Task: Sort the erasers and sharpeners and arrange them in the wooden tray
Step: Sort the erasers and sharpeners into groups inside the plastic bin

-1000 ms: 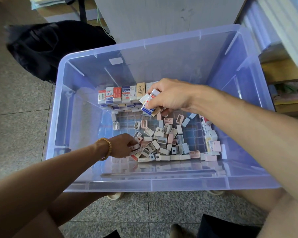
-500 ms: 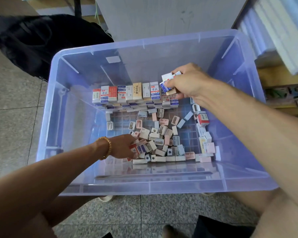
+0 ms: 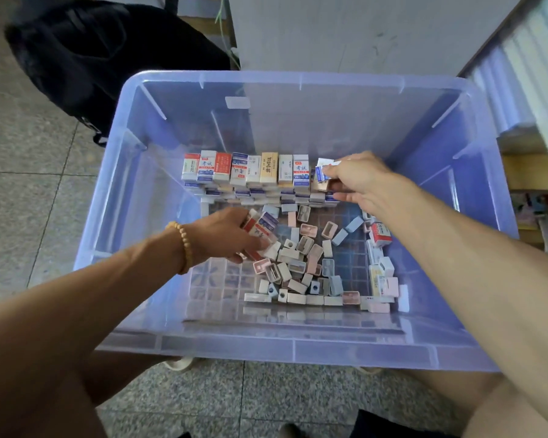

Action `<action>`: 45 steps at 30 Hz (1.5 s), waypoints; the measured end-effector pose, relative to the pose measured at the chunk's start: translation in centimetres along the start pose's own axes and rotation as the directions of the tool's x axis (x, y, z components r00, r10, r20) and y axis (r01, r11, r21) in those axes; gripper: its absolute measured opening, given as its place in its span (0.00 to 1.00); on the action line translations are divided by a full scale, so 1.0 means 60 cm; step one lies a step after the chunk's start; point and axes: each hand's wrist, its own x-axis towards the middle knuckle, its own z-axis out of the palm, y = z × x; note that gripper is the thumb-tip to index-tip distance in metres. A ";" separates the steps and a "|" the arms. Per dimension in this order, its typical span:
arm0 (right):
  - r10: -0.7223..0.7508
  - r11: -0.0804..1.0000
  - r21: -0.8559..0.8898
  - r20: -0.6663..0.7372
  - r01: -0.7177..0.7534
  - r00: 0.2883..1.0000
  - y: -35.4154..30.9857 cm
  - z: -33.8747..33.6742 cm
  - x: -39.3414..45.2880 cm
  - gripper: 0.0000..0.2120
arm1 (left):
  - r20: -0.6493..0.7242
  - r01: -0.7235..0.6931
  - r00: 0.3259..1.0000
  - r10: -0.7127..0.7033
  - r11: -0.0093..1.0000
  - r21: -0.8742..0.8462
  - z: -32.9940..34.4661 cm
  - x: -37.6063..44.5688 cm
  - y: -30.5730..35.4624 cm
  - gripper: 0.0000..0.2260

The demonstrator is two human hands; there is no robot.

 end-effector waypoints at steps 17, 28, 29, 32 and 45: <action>-0.050 0.947 0.320 0.082 0.021 0.995 -0.020 -0.048 -0.065 0.06 | -0.017 -0.011 1.000 0.000 0.738 -0.675 -0.011 0.006 0.061 0.12; -0.078 0.996 0.079 0.485 0.045 0.871 -0.019 -0.026 -0.110 0.11 | 0.085 0.010 0.990 0.108 0.560 -0.828 -0.006 0.011 0.072 0.15; -0.086 0.994 0.097 0.468 0.046 0.880 -0.016 -0.031 -0.105 0.10 | 0.079 0.011 0.993 0.092 0.579 -0.815 -0.006 0.013 0.072 0.15; -0.068 0.989 0.147 0.247 0.032 0.967 -0.010 -0.055 -0.074 0.05 | 0.036 0.027 0.999 0.000 0.660 -0.751 -0.007 0.020 0.072 0.12; -0.020 1.000 -0.005 -0.101 0.019 0.995 0.029 -0.037 0.029 0.10 | -0.003 0.004 1.000 -0.008 0.765 -0.644 0.002 0.023 0.073 0.05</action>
